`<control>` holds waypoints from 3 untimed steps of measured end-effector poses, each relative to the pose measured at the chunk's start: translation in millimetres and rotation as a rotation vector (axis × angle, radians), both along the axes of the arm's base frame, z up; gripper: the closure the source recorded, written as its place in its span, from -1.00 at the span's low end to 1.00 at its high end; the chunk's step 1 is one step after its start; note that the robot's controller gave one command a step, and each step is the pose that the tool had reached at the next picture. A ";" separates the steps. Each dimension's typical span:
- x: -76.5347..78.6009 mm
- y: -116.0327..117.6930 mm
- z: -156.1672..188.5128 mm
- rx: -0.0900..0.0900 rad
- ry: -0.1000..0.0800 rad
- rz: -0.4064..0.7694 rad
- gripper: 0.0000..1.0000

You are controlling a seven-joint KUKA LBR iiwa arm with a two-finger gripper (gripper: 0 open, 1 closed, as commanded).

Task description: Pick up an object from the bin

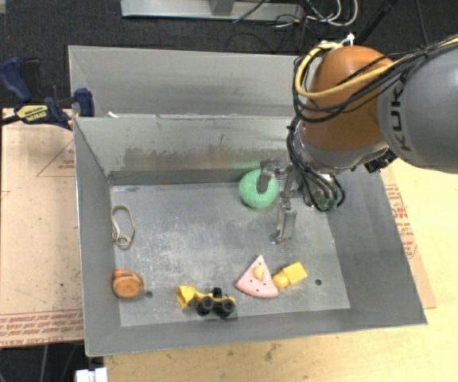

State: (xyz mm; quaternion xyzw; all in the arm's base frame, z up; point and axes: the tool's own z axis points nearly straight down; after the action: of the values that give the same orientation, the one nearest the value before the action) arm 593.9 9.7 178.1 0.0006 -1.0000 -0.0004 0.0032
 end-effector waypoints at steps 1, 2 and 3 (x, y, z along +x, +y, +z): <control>1.7 0.0 4.8 0.000 -0.008 0.000 -1.00; 39.9 -30.6 -69.1 0.000 -0.017 0.063 -1.00; 52.4 -35.4 -71.0 0.001 -0.009 0.071 -1.00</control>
Offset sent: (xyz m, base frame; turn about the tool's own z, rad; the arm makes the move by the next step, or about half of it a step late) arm 0.0534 -0.0454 -0.1081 -0.0928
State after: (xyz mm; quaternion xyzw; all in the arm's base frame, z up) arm 646.2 -25.6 107.2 0.0361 -0.9993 -0.0006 -0.0011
